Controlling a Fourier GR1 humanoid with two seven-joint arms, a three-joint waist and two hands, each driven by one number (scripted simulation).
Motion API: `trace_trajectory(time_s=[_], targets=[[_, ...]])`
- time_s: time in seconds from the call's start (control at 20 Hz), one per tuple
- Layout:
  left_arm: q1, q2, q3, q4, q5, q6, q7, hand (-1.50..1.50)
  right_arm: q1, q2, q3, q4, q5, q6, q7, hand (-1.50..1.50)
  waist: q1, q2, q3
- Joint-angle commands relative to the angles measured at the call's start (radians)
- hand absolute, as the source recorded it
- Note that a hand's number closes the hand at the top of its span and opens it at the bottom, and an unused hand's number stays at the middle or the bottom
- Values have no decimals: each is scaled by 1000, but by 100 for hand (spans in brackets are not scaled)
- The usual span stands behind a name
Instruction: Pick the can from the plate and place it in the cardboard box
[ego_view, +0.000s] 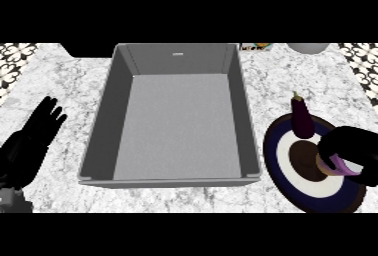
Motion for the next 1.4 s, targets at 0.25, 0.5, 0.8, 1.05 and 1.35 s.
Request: trace_trajectory(time_s=[0.25,0.5,0.8,1.05,1.35], targets=[[-20,2,-10,8,0,-7,9,0,-73,383,-105,34,-18,148,593,150,23,8,-5],[-28,-8,-25,3,2,-11,9,0,-156,556,-163,29,17,99,906,150,60,2,-8],[-55,-4,-55,8,-5,-30,22,0,-327,678,-162,-5,79,-11,1271,150,117,2,-7],[-74,-20,-90,19,-8,-43,27,0,-521,681,-113,-27,149,-80,1566,150,170,2,-10],[-105,-36,-116,30,-19,-43,30,0,-737,682,-69,10,258,-106,1929,150,204,11,-13]])
